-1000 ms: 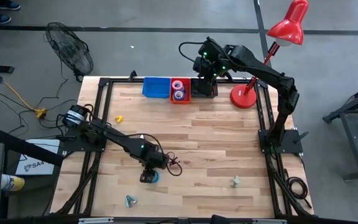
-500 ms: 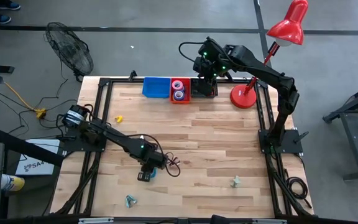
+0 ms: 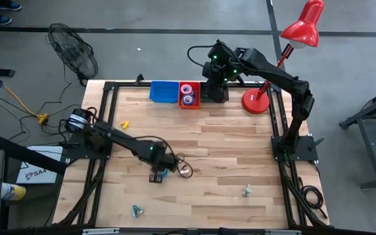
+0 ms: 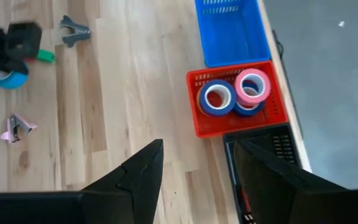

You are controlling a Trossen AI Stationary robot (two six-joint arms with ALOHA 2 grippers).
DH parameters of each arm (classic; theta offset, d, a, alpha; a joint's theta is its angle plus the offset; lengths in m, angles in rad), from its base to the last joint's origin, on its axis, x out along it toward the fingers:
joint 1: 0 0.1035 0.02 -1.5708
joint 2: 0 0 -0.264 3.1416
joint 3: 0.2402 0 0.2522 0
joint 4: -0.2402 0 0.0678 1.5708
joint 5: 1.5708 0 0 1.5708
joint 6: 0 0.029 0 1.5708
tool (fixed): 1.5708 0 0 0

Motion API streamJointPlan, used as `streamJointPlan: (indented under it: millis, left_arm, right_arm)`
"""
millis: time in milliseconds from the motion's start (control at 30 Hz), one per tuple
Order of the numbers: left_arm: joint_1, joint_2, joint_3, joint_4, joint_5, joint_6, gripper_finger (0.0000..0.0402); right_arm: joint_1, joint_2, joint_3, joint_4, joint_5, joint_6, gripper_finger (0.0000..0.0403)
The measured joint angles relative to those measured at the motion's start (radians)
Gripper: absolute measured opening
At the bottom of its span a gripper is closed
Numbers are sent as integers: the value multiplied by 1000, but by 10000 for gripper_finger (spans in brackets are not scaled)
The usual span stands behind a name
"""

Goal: Pick and place Stapler, Stapler remover, tape
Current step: Put the light blue tape into the red basket

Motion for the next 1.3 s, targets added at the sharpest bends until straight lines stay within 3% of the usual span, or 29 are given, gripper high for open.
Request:
streamJointPlan:
  millis: [300, 633, 900, 1300]
  left_arm:
    - [121, -133, 24, -135, -183, 66, 33]
    - [282, -271, 22, -65, -271, 204, 33]
    - [471, -271, 22, 126, -155, 417, 33]
    - [710, -267, 22, 441, 40, 562, 33]
  right_arm:
    - [0, -2, -178, 127, -60, -18, 190]
    - [1, -46, -390, 345, -108, 6, 190]
    - [0, -108, -473, 454, -100, 8, 190]
    - [0, -138, -481, 530, -124, -3, 190]
